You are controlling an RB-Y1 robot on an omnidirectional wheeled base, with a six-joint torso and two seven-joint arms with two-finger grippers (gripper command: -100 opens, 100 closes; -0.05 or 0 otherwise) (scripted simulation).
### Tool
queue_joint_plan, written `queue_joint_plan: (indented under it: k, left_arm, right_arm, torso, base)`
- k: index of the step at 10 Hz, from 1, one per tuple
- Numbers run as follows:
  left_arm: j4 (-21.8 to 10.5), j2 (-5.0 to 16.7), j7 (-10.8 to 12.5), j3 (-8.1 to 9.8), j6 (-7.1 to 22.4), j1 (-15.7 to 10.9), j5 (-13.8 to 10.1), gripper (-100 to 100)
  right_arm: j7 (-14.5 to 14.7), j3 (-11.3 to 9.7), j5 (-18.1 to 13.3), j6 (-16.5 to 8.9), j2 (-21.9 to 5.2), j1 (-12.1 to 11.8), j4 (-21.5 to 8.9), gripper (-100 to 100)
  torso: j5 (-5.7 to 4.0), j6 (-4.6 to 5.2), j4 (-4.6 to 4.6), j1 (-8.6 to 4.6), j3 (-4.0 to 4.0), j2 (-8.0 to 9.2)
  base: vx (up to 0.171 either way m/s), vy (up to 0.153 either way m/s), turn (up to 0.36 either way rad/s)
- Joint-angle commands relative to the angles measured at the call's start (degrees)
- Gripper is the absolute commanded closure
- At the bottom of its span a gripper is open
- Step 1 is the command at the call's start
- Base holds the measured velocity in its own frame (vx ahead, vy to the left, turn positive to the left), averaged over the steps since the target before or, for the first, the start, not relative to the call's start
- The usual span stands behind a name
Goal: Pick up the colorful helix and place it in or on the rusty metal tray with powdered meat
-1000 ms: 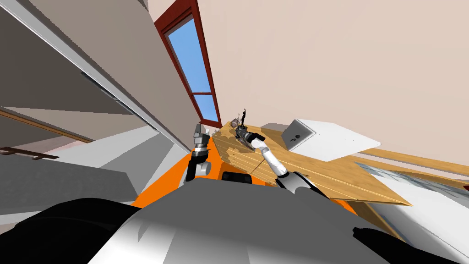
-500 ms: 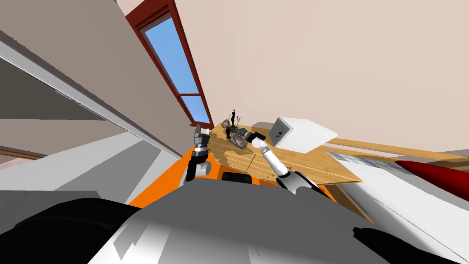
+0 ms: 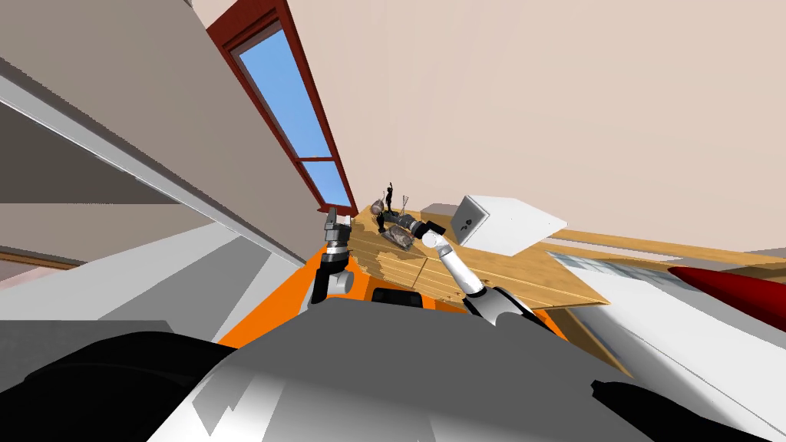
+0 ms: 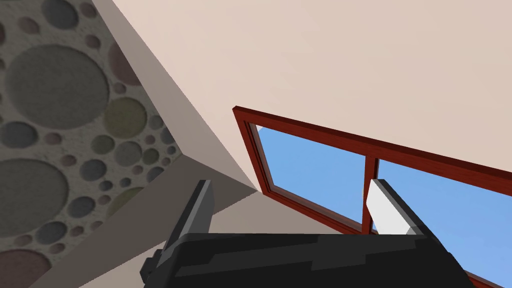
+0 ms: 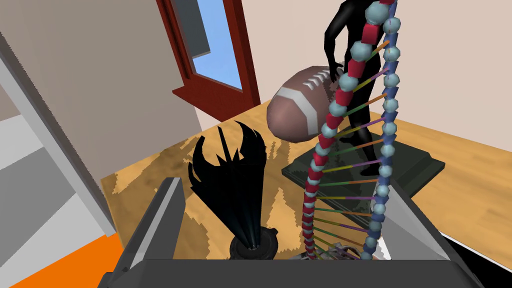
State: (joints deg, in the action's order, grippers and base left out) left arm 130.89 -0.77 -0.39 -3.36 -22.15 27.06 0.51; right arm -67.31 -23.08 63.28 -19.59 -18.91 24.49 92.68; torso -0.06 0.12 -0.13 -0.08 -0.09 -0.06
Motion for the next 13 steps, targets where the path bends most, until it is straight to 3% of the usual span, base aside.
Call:
queue_joint_plan:
  k: [1, 2, 6, 7, 8, 13]
  left_arm:
    - [0.0, 0.0, 0.0, 0.0, 0.0, 0.0, 0.0, 0]
    - [0.0, 0.0, 0.0, 0.0, 0.0, 0.0, 0.0, 0]
    - [0.0, 0.0, 0.0, -0.01, 0.0, 0.0, 0.0, 0]
    - [0.0, 0.0, 0.0, -0.01, 0.0, 0.0, 0.0, 0]
    - [0.0, 0.0, 0.0, -0.01, 0.0, 0.0, 0.0, 0]
    - [0.0, 0.0, 0.0, 0.0, 0.0, 0.0, 0.0, 0]
  right_arm:
    - [0.0, 0.0, 0.0, 0.0, 0.0, 0.0, 0.0, 0]
    - [-2.0, 0.6, 0.9, -1.9, -1.9, 1.6, 1.4, -100]
    - [-5.9, 1.7, 2.8, -5.8, -5.7, 4.9, 4.2, -100]
    - [-5.4, 1.7, 1.9, -5.1, -4.9, 4.0, 4.1, -100]
    - [-5.8, 1.8, 1.9, -5.5, -5.0, 4.1, 4.2, 0]
    - [-5.7, 1.8, 1.9, -5.4, -5.0, 4.1, 4.2, 0]
  torso:
    - [0.0, 0.0, 0.0, 0.0, 0.0, 0.0]
    - [0.01, 0.0, 0.0, 0.02, 0.01, 0.01]
    - [0.07, 0.0, 0.04, 0.29, 0.05, 0.07]
    - [0.09, -0.01, 0.04, 0.36, 0.06, 0.08]
    - [0.06, -0.04, 0.02, 0.25, 0.05, 0.07]
    - [0.02, -0.03, 0.02, 0.07, 0.03, 0.04]
  base:
    - [0.0, 0.0, 0.0]
    - [0.01, 0.052, -0.141]
    - [-0.004, 0.082, -0.117]
    - [-0.003, 0.046, -0.033]
    - [-0.001, 0.007, 0.004]
    - [0.0, 0.0, 0.0]
